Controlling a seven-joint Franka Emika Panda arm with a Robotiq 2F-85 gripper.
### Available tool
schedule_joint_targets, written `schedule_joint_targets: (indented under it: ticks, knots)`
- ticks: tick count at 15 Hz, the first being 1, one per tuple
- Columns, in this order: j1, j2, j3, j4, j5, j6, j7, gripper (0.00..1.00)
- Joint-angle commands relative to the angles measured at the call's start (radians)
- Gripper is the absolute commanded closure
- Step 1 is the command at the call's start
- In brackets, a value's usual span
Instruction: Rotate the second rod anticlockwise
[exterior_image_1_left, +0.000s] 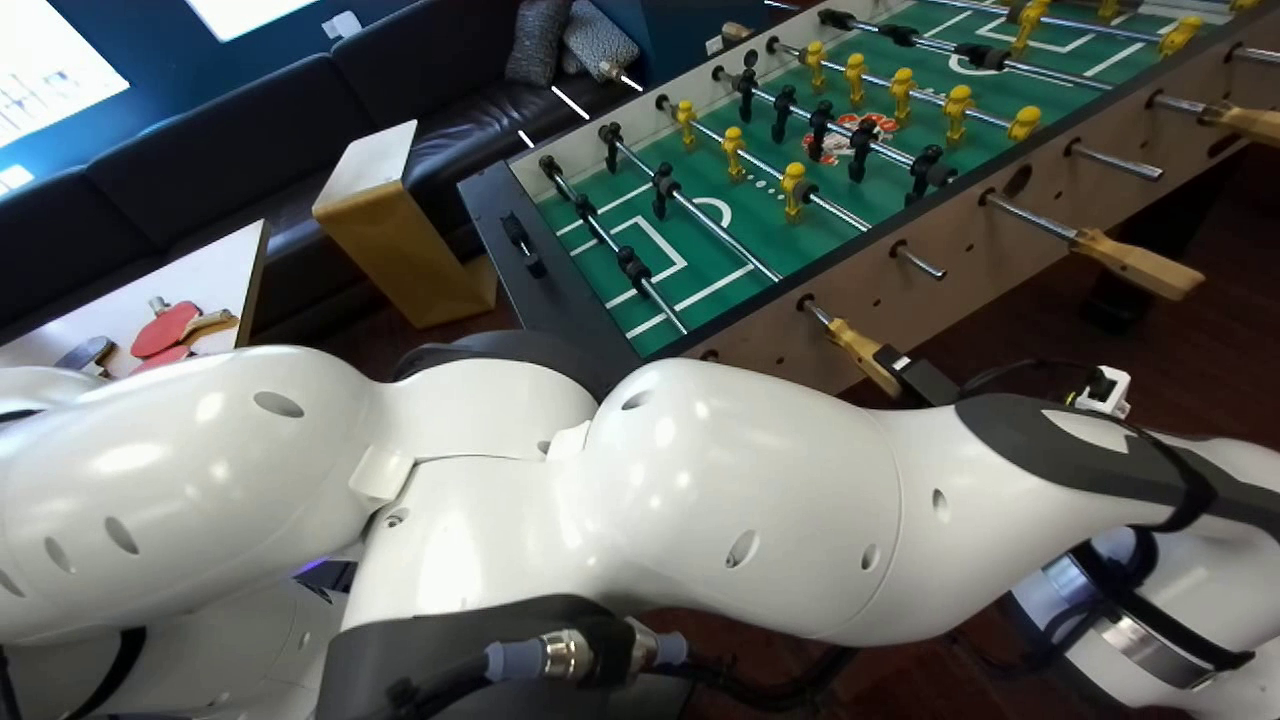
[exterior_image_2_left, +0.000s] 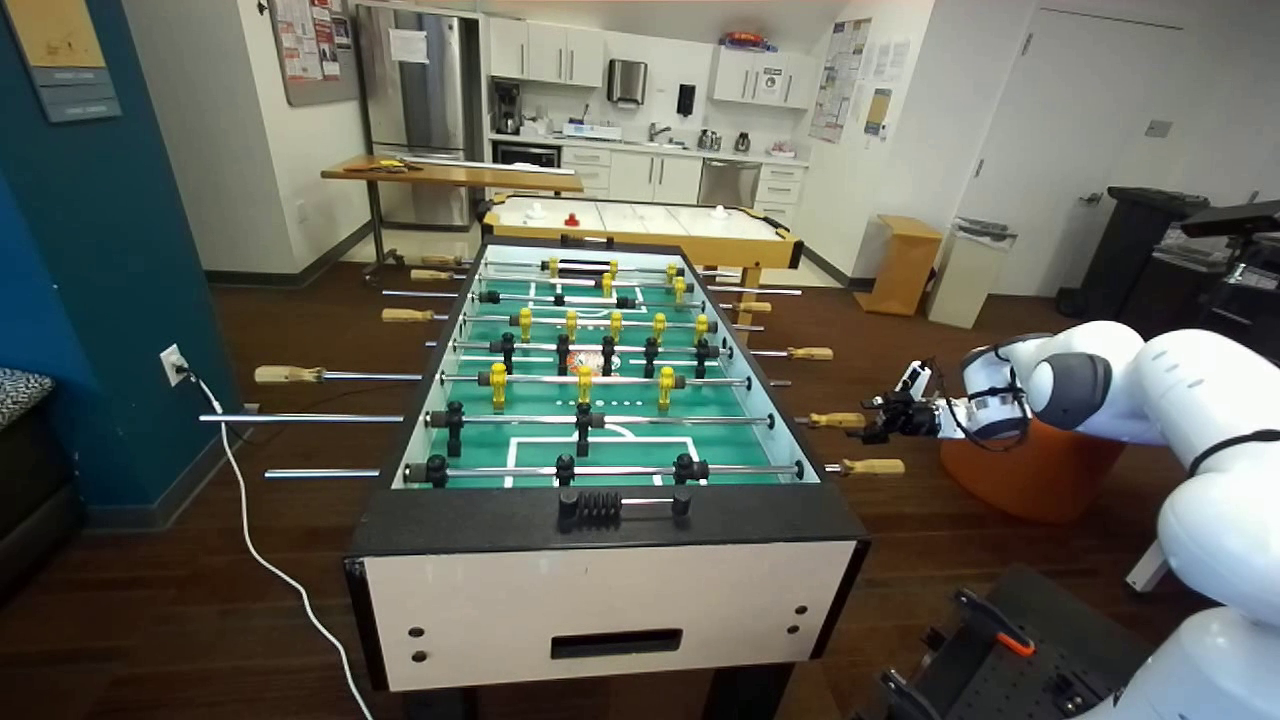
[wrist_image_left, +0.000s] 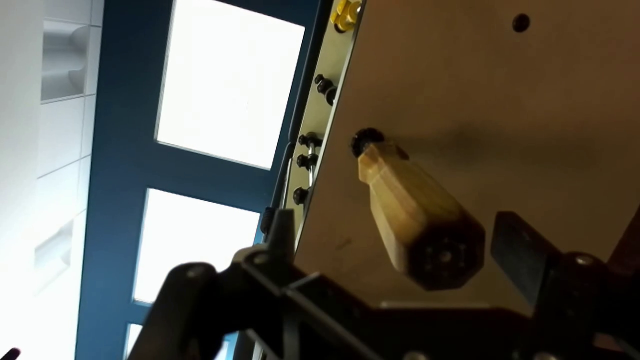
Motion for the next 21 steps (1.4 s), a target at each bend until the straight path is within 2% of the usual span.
schedule_joint_targets:
  ticks: [1, 6, 7, 9, 15, 16, 18, 21]
  knots:
    - [-0.006, 0.035, 0.019, 0.065, 0.02, -0.001, 0.043, 0.0]
    - [-0.003, 0.042, 0.032, 0.075, 0.017, 0.0, 0.045, 0.0]
    - [-0.002, 0.042, 0.032, 0.075, 0.015, 0.001, 0.046, 0.25]
    - [-0.001, 0.044, 0.032, 0.078, 0.012, 0.002, 0.05, 0.34]
    - [-0.004, 0.049, 0.031, 0.078, 0.009, 0.017, 0.052, 0.8]
    - [-0.007, 0.021, 0.041, 0.036, -0.004, 0.025, 0.036, 0.85]
    - [-0.013, 0.022, 0.046, 0.04, -0.004, 0.013, 0.025, 0.85]
    - [-0.028, 0.025, 0.053, 0.059, -0.015, -0.023, -0.076, 0.85]
